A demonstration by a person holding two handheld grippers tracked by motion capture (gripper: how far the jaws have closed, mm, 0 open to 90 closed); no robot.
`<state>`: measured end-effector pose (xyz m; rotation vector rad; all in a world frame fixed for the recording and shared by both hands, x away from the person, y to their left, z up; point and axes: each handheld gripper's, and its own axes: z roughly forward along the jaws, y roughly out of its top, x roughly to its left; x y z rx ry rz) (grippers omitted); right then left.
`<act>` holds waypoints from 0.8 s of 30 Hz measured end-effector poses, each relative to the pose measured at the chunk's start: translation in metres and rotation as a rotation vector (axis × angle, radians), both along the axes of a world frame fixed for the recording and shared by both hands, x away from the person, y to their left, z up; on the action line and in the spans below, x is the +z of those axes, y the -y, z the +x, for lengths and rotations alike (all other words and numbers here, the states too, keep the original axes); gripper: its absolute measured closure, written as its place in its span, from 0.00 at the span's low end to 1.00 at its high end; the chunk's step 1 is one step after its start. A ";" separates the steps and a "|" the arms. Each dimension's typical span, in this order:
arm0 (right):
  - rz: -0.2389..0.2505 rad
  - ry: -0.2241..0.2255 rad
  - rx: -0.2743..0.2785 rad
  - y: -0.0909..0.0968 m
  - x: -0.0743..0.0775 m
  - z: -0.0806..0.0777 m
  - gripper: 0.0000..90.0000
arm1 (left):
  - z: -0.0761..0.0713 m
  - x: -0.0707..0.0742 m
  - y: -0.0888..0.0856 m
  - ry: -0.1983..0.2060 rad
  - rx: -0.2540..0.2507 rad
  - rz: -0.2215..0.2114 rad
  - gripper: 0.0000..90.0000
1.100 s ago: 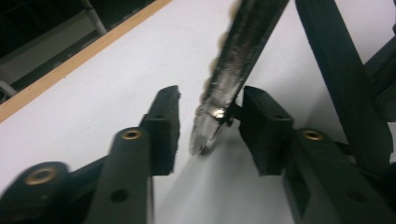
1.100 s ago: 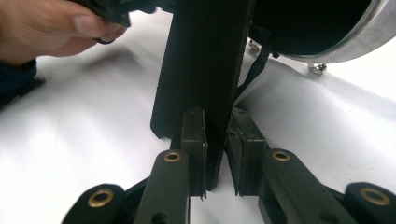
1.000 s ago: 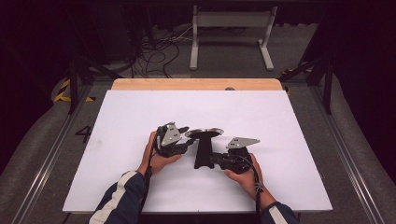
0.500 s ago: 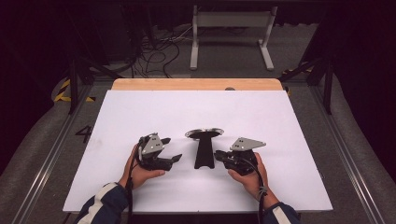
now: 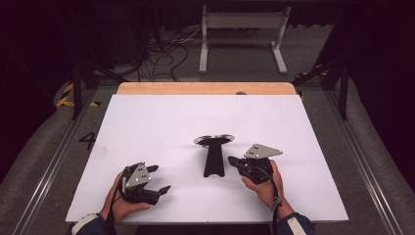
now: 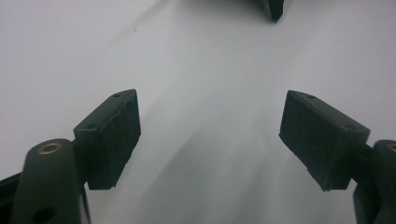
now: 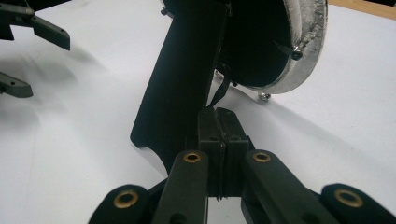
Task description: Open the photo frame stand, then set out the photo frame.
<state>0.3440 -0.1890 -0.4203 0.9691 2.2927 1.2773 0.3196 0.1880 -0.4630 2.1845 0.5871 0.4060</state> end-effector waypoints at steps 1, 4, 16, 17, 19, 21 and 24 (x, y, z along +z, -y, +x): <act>0.001 -0.001 -0.002 0.000 0.000 0.000 1.00 | 0.000 0.000 0.000 -0.001 -0.001 -0.005 0.23; 0.002 0.001 0.000 -0.001 0.000 -0.001 1.00 | 0.000 0.001 0.000 0.000 -0.015 -0.008 0.24; 0.004 0.004 0.011 -0.005 -0.002 -0.008 1.00 | 0.014 0.001 0.010 -0.013 0.008 -0.021 0.35; 0.001 0.008 0.014 -0.008 -0.002 -0.010 1.00 | 0.017 0.002 0.011 -0.010 0.016 -0.026 0.37; -0.001 0.019 0.017 -0.011 -0.001 -0.013 1.00 | 0.023 0.009 0.014 0.007 0.015 -0.034 0.42; 0.003 0.029 0.020 -0.014 -0.001 -0.016 1.00 | 0.032 0.016 0.017 0.027 0.026 -0.055 0.45; 0.003 0.041 0.026 -0.021 -0.001 -0.017 1.00 | 0.047 0.024 0.023 0.034 0.046 -0.103 0.47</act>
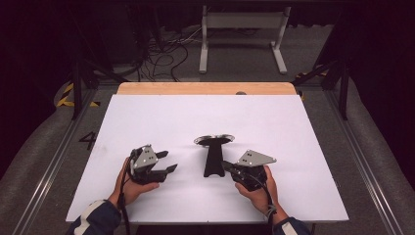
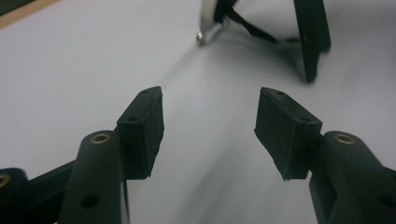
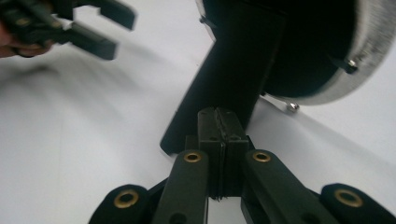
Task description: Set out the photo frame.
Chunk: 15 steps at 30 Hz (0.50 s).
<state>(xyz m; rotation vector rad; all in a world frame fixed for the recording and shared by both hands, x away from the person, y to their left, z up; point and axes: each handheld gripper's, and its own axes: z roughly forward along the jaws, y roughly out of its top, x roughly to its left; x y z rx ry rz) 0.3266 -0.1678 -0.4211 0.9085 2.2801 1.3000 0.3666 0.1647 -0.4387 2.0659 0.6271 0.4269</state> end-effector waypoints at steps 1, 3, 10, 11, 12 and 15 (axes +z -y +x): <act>0.003 0.002 0.002 -0.002 0.000 0.000 1.00 | 0.007 0.003 0.005 -0.010 0.005 -0.027 0.47; 0.001 0.014 0.008 -0.012 0.000 -0.001 1.00 | 0.019 0.009 0.017 -0.007 -0.009 -0.052 0.47; -0.010 0.021 0.021 -0.040 -0.006 -0.001 1.00 | 0.037 0.019 0.048 0.010 -0.035 -0.042 0.48; -0.011 0.026 0.024 -0.045 -0.007 -0.001 1.00 | 0.040 0.019 0.051 0.014 -0.036 -0.040 0.49; -0.016 0.025 0.027 -0.050 -0.008 -0.001 1.00 | 0.043 0.020 0.054 0.010 -0.041 -0.032 0.49; -0.038 0.026 0.025 -0.063 -0.013 -0.001 1.00 | 0.049 0.019 0.063 -0.014 -0.078 -0.031 0.50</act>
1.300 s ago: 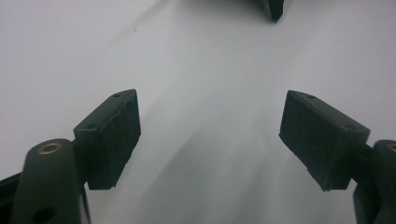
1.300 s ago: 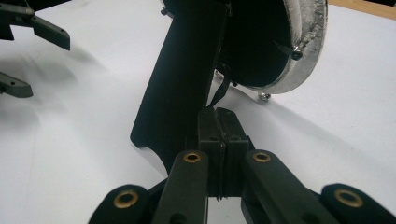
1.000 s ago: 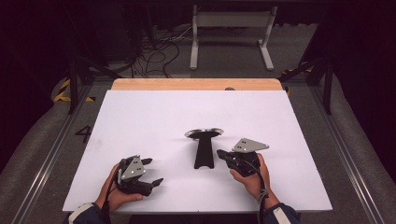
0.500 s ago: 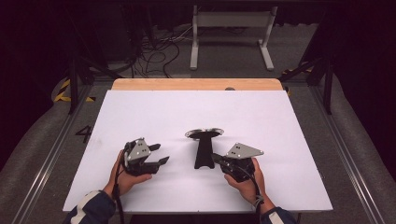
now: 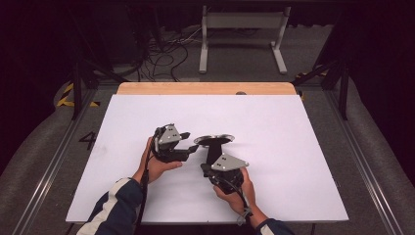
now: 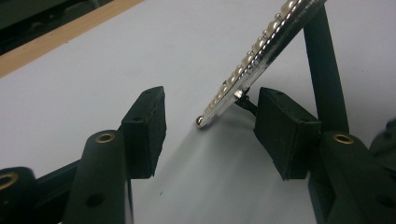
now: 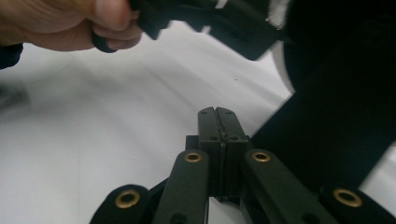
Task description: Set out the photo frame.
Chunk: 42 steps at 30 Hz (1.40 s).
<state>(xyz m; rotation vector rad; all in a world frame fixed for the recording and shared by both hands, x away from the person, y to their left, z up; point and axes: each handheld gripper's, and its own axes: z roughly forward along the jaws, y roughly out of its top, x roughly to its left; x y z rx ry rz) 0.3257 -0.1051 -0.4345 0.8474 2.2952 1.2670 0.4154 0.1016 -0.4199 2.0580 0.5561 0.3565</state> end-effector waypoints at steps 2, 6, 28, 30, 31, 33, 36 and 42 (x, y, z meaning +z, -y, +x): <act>-0.007 -0.010 -0.017 -0.007 -0.005 0.001 1.00 | 0.004 -0.001 0.004 -0.023 -0.017 -0.003 0.52; -0.039 -0.030 -0.061 -0.018 -0.015 0.000 1.00 | 0.008 -0.004 0.011 -0.010 -0.033 0.020 0.63; -0.066 -0.070 -0.135 -0.009 -0.022 -0.002 0.95 | -0.019 0.000 0.009 0.069 0.016 0.051 0.80; -0.072 -0.062 -0.133 -0.012 -0.022 -0.002 0.95 | -0.018 0.000 0.009 0.067 0.013 0.031 0.75; -0.079 -0.054 -0.131 -0.014 -0.023 -0.003 0.95 | -0.017 -0.001 0.009 0.065 0.011 0.033 0.75; -0.075 -0.049 -0.129 -0.017 -0.025 -0.001 0.96 | -0.011 -0.006 0.012 0.045 -0.008 0.045 0.73; -0.075 -0.054 -0.127 -0.017 -0.026 0.002 0.96 | -0.006 -0.011 0.015 0.043 -0.018 0.054 0.74; -0.067 -0.046 -0.135 -0.016 -0.027 0.003 0.97 | 0.004 -0.021 0.020 0.023 -0.004 0.058 0.75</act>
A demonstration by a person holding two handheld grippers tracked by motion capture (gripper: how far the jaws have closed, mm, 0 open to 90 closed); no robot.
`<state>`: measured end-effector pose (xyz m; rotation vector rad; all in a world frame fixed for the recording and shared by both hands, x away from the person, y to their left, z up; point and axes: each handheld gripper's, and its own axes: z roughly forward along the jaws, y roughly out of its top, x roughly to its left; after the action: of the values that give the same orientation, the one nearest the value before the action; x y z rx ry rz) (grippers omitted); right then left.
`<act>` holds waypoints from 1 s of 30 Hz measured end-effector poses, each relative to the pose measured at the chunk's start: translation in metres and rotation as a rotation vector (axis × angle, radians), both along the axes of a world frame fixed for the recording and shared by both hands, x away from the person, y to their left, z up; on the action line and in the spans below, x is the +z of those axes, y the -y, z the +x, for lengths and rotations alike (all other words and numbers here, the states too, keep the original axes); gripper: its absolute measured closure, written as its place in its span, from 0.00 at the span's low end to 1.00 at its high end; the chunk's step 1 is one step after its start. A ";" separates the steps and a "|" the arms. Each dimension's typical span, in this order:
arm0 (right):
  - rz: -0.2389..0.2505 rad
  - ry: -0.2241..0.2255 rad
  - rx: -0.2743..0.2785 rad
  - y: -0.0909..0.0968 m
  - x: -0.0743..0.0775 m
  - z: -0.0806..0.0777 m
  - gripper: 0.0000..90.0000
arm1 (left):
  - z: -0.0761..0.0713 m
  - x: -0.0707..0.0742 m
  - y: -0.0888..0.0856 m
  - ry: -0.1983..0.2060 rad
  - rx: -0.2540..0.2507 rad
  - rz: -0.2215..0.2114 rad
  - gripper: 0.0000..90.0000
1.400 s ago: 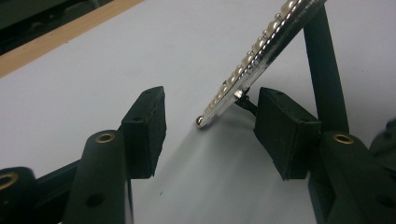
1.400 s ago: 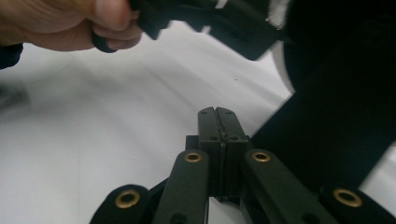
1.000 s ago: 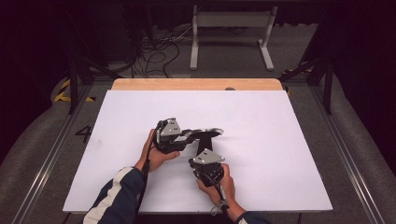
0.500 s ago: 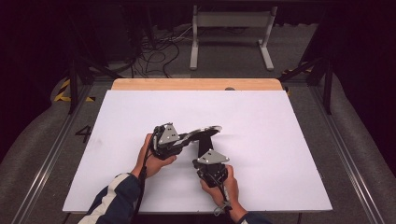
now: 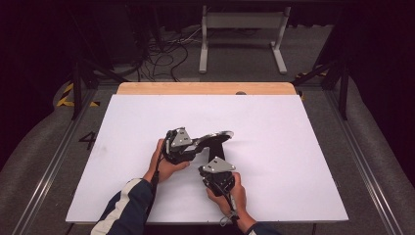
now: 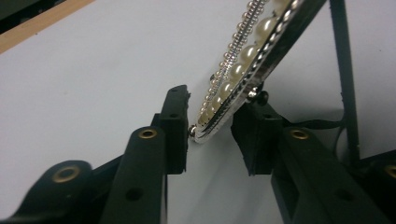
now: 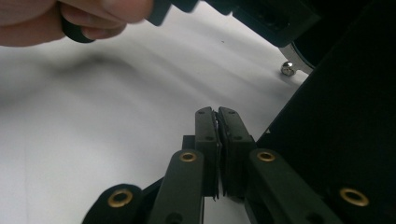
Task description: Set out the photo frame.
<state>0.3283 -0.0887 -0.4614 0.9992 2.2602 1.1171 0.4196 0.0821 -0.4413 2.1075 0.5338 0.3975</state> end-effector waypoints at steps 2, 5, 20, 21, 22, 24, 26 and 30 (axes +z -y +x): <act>0.006 -0.001 0.002 -0.001 0.000 0.000 0.96 | 0.000 -0.001 0.002 -0.005 -0.002 0.002 0.75; 0.035 0.006 0.033 -0.002 0.001 -0.003 0.94 | 0.001 -0.002 0.005 -0.011 -0.007 0.012 0.74; 0.034 0.000 0.002 0.005 0.002 0.002 0.98 | -0.003 -0.003 0.012 0.036 0.009 0.100 0.83; 0.034 0.000 0.002 0.005 0.002 0.002 0.98 | -0.003 -0.003 0.012 0.036 0.009 0.100 0.83; 0.039 -0.005 -0.011 0.006 0.002 0.002 1.00 | -0.005 -0.003 0.012 0.044 0.014 0.108 0.84; 0.056 -0.015 -0.012 0.009 0.001 0.003 1.00 | -0.008 -0.002 0.011 0.043 0.022 0.108 0.85; 0.054 -0.019 -0.017 0.012 0.002 0.003 1.00 | -0.011 -0.002 0.009 0.037 0.022 0.098 0.86; 0.065 -0.030 -0.020 0.017 0.002 0.003 1.00 | -0.016 -0.003 0.007 0.048 0.023 0.106 0.87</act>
<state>0.3315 -0.1053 -0.4594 1.0688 2.2452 1.1819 0.4040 0.0746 -0.4441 2.1896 0.5186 0.4981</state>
